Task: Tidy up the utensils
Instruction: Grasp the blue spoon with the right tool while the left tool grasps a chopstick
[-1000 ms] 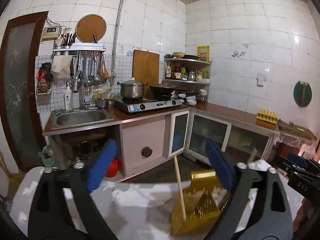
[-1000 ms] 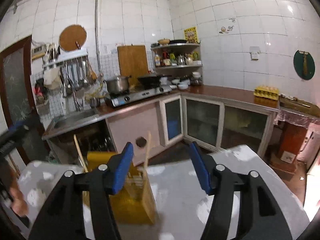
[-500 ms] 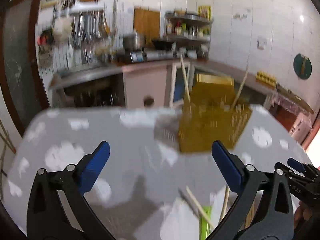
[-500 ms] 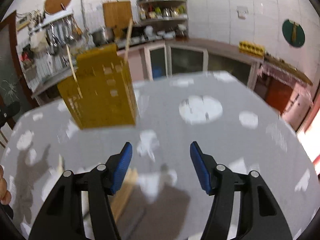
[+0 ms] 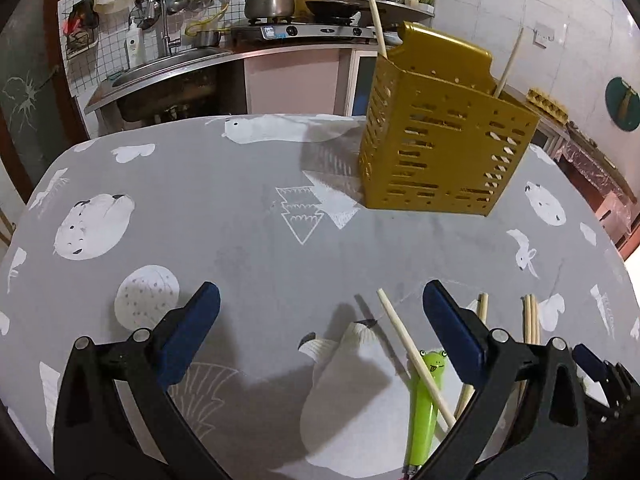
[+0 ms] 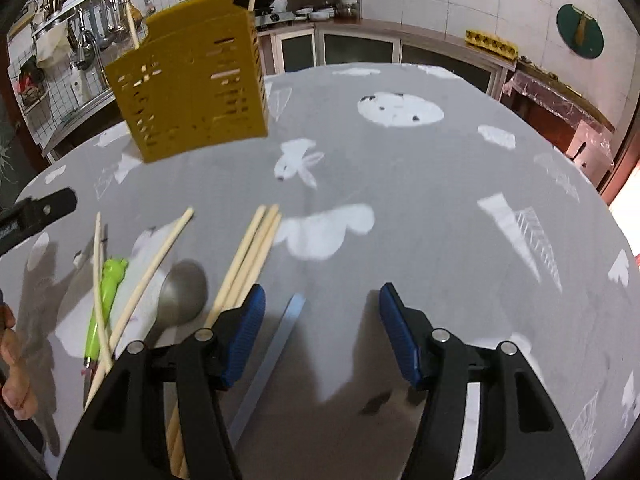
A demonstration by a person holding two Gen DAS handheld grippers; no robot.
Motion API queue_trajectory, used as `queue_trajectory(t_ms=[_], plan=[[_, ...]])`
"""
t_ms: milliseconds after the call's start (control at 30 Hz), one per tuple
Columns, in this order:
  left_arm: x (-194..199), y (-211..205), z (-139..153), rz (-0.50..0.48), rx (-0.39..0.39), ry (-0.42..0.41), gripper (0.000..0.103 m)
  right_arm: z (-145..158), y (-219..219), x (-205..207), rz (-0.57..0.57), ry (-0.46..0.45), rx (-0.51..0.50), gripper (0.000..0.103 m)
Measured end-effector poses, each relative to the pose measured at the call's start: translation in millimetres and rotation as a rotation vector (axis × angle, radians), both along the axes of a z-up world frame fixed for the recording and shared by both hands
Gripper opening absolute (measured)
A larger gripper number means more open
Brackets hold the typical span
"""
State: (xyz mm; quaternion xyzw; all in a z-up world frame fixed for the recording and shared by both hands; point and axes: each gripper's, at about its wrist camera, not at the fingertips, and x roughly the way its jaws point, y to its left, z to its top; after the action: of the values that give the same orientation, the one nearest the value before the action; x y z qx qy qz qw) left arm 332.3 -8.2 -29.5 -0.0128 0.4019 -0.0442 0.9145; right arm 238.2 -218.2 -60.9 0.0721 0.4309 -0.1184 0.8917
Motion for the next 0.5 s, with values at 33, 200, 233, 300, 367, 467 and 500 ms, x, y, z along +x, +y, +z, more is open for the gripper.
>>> queue_trajectory(t_ms=[33, 200, 233, 300, 367, 467, 500], plan=[[-0.3, -1.7, -1.2, 0.0, 0.008, 0.001, 0.098, -1.4, 2.3, -0.1, -0.002, 0.008, -0.002, 0.05], [0.7, -3.6, -5.1, -0.002, 0.004, 0.027, 0.098, -1.6, -1.5, 3.5, -0.011, 0.003, 0.036, 0.02], [0.8, -3.8, -6.8, -0.004, 0.002, 0.03, 0.098, -0.8, -5.2, 5.1, -0.008, 0.001, 0.052, 0.014], [2.4, -6.5, -9.6, -0.006, -0.005, 0.053, 0.098, -0.2, -11.9, 9.2, 0.0, 0.0, 0.069, 0.013], [3.4, -10.4, -12.4, -0.01, -0.006, 0.066, 0.098, 1.8, -19.6, 16.5, 0.012, 0.002, 0.051, 0.012], [5.3, -19.0, -15.4, -0.011, 0.004, 0.083, 0.095, 3.6, -31.6, 28.2, 0.033, 0.013, 0.029, 0.01], [5.9, -21.2, -16.4, -0.012, 0.002, 0.089, 0.09, 3.7, -34.7, 30.7, 0.034, 0.015, 0.021, 0.01]])
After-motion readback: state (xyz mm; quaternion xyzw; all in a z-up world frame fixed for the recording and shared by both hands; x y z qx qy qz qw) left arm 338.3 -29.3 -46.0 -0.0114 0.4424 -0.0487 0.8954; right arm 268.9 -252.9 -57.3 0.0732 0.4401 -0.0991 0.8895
